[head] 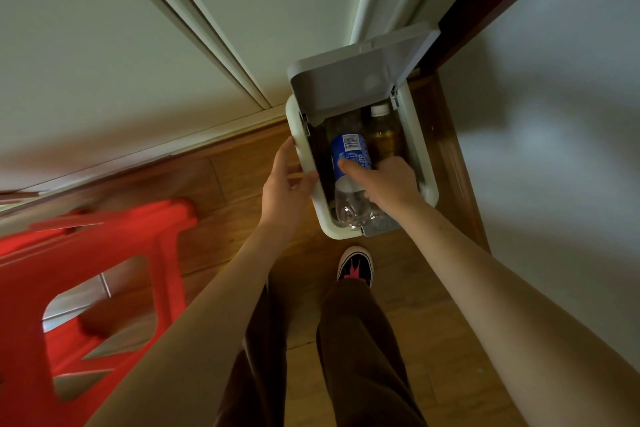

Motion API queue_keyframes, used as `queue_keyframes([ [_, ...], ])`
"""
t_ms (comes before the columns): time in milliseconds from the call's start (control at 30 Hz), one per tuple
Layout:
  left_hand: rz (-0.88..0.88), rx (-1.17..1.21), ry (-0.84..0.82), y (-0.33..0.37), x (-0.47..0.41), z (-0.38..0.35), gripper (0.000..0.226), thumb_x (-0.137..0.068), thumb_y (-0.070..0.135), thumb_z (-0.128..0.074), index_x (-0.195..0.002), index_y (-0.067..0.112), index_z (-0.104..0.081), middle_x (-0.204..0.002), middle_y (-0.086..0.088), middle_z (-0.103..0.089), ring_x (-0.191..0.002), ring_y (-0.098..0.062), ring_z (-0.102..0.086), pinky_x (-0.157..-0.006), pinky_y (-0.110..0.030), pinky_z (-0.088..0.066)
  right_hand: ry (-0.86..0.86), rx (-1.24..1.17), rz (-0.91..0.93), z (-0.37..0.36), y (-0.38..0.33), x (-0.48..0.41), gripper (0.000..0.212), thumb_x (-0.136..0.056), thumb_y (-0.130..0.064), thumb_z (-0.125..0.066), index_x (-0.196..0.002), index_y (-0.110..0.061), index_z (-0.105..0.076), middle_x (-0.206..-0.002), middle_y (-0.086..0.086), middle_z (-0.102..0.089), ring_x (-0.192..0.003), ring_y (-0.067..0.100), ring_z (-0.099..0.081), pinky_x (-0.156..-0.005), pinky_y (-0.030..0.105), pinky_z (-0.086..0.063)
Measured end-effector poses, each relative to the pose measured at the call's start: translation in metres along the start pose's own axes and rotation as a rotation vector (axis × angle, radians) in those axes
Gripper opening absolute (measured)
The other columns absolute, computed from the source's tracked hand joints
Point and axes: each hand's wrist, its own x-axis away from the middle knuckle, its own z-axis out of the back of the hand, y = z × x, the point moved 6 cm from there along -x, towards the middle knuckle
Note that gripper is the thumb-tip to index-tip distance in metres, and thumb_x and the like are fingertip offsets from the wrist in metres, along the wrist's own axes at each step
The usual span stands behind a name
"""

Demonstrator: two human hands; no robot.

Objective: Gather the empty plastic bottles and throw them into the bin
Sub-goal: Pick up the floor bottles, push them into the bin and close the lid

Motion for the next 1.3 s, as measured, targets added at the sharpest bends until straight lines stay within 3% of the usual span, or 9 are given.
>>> queue_keyframes([
  [233,0.002,0.006,0.017,-0.003,-0.001,-0.001,0.067,-0.093,0.012,-0.060,-0.149,0.033,-0.031,-0.116,-0.002,-0.065,-0.097,-0.019,-0.068,-0.077,-0.029,-0.058,0.077,-0.137,-0.053,-0.015,0.000,-0.007,0.050,-0.075,-0.053,-0.074,-0.094,-0.007,-0.067,-0.070,-0.001,-0.065,-0.055,0.008,-0.061,-0.038,0.011,-0.042],
  [367,-0.009,0.002,0.021,-0.003,-0.001,-0.001,0.067,-0.093,0.012,-0.059,-0.150,0.032,-0.029,-0.116,-0.001,-0.064,-0.098,-0.018,-0.067,-0.073,-0.024,-0.057,0.108,-0.171,-0.094,-0.016,0.001,-0.014,0.054,-0.074,-0.052,-0.075,-0.098,-0.005,-0.066,-0.076,0.000,-0.063,-0.063,0.010,-0.061,-0.050,0.019,-0.046],
  [533,-0.002,0.005,0.029,-0.005,-0.002,-0.001,0.067,-0.093,0.012,-0.059,-0.148,0.034,-0.029,-0.117,-0.001,-0.064,-0.098,-0.016,-0.068,-0.068,-0.018,-0.054,0.162,-0.099,-0.064,-0.017,-0.001,-0.017,0.051,-0.074,-0.054,-0.074,-0.098,-0.009,-0.065,-0.080,0.000,-0.064,-0.063,0.008,-0.058,-0.050,0.021,-0.044],
  [733,0.018,0.031,0.033,-0.006,0.000,0.000,0.068,-0.093,0.010,-0.059,-0.149,0.032,-0.029,-0.118,-0.005,-0.064,-0.097,-0.019,-0.069,-0.079,-0.034,-0.060,0.079,-0.007,0.002,-0.018,-0.008,-0.004,0.054,-0.083,-0.060,-0.060,-0.101,-0.009,-0.065,-0.083,0.003,-0.066,-0.069,0.012,-0.062,-0.052,0.020,-0.042],
  [900,0.028,0.054,0.022,-0.005,-0.001,0.000,0.067,-0.092,0.010,-0.060,-0.149,0.032,-0.032,-0.115,-0.005,-0.065,-0.094,-0.019,-0.070,-0.082,-0.038,-0.060,0.040,0.051,0.122,-0.011,-0.014,0.019,0.060,-0.087,-0.058,-0.055,-0.128,-0.015,-0.052,-0.105,0.001,-0.063,-0.086,0.012,-0.062,-0.063,0.020,-0.048],
  [1000,0.045,0.081,0.015,-0.005,0.001,0.000,0.066,-0.092,0.009,-0.060,-0.147,0.033,-0.033,-0.114,-0.005,-0.064,-0.096,-0.021,-0.069,-0.086,-0.045,-0.058,-0.031,-0.009,0.215,-0.009,-0.010,0.038,0.072,-0.082,-0.053,-0.065,-0.142,-0.022,-0.041,-0.127,0.001,-0.057,-0.107,0.014,-0.060,-0.085,0.029,-0.055],
  [1067,0.052,0.089,0.014,-0.004,0.002,-0.001,0.066,-0.092,0.008,-0.060,-0.146,0.034,-0.033,-0.114,-0.005,-0.064,-0.097,-0.022,-0.069,-0.087,-0.046,-0.058,-0.054,0.052,0.297,-0.007,-0.007,0.051,0.076,-0.080,-0.048,-0.071,-0.144,-0.023,-0.039,-0.140,0.002,-0.049,-0.121,0.015,-0.053,-0.097,0.032,-0.051],
  [1300,0.055,0.061,0.013,-0.004,0.002,-0.001,0.066,-0.092,0.010,-0.060,-0.148,0.032,-0.032,-0.113,-0.003,-0.064,-0.096,-0.019,-0.069,-0.085,-0.042,-0.059,-0.087,0.073,0.329,-0.009,0.001,0.045,0.073,-0.087,-0.033,-0.069,-0.148,-0.009,-0.037,-0.142,0.010,-0.053,-0.130,0.019,-0.051,-0.108,0.037,-0.045],
])
